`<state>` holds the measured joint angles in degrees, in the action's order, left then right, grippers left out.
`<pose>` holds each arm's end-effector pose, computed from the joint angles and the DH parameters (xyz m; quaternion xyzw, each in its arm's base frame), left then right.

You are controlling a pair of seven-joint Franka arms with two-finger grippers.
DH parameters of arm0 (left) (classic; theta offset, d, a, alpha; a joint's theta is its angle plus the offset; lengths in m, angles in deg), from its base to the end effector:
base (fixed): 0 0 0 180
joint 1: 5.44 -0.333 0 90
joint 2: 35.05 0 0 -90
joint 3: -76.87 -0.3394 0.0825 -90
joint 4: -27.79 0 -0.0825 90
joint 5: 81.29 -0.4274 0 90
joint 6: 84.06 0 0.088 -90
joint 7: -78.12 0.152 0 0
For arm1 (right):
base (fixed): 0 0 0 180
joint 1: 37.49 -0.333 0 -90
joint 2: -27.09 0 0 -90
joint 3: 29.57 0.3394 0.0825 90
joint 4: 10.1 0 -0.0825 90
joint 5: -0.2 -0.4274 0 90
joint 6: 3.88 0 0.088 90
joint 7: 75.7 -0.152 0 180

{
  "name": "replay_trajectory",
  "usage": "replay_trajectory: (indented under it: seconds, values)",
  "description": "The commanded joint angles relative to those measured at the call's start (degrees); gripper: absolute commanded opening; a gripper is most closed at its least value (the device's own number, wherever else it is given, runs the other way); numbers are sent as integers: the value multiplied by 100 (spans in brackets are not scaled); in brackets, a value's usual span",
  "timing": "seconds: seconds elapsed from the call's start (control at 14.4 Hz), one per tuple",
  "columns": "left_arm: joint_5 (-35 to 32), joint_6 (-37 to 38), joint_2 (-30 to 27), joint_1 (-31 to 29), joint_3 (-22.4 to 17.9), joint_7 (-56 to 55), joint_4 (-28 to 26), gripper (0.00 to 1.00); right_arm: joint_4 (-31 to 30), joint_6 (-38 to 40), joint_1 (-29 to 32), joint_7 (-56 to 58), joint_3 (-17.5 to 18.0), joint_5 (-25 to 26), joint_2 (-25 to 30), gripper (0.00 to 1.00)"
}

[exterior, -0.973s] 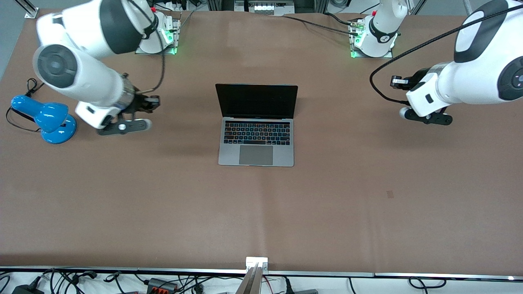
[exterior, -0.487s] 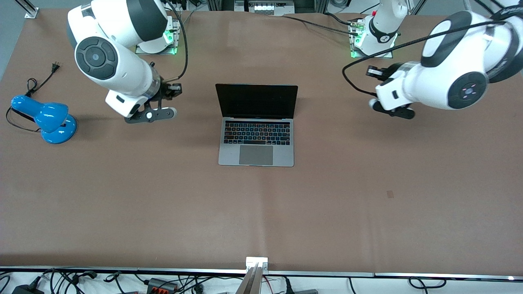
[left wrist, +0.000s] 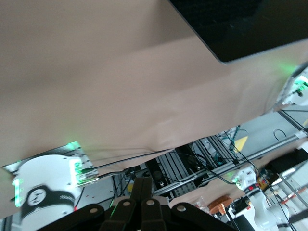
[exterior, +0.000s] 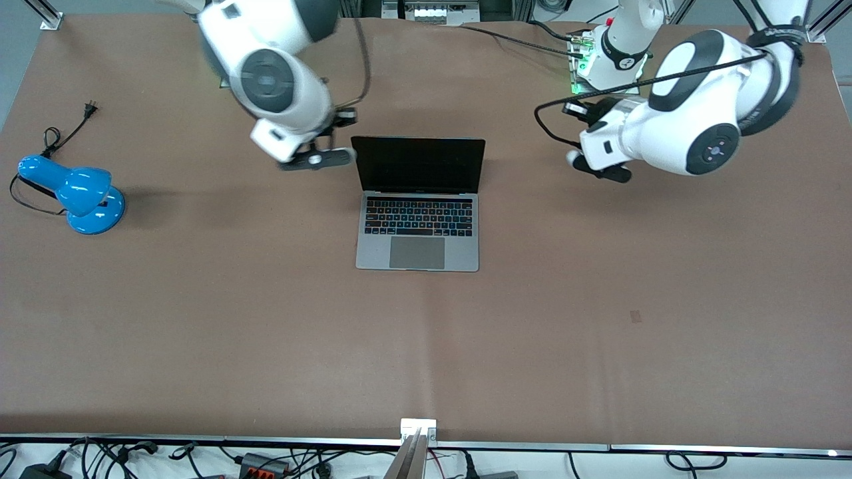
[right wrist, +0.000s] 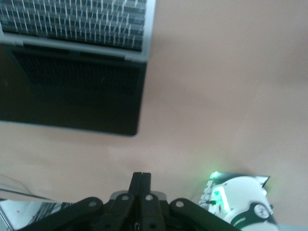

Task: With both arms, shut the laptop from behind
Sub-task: 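Raise both grippers behind the laptop screen and reach over its back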

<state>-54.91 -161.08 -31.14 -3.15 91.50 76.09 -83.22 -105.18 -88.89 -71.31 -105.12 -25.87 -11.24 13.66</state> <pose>0.4677 -0.2187 0.4050 0.9142 -0.0983 -0.3497 0.1799 0.4673 0.3957 0.4158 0.9718 0.0577 -0.2275 0.0228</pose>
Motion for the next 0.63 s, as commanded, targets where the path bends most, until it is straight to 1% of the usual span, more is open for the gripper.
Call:
replay_trajectory:
  seconds: [0.0,0.07,0.14,0.28,0.42,0.49,0.56]
  values:
    - [210,-330,-565,-36,31,370,-754,1,-352,-409,-466,-572,-53,-139,15,0]
    - [227,-479,-706,-36,144,370,-956,1,-440,-576,-685,-783,-53,-139,-11,0]
    - [280,-602,-838,-79,363,378,-1141,1,-554,-717,-835,-916,-53,-139,-37,0]
    - [621,-927,-1109,-36,444,466,-1528,1,-993,-1252,-968,-1066,-53,-122,24,0]
    - [746,-1680,-1295,-44,829,939,-1906,1,-1127,-1552,-969,-1067,-53,-122,16,0]
    - [755,-2137,-1279,-36,987,967,-1968,1,-1127,-1632,-960,-1067,-53,-122,-11,0]
    - [772,-2437,-1261,-44,1154,976,-1969,1,-1127,-1685,-951,-1067,-53,-122,-46,0]
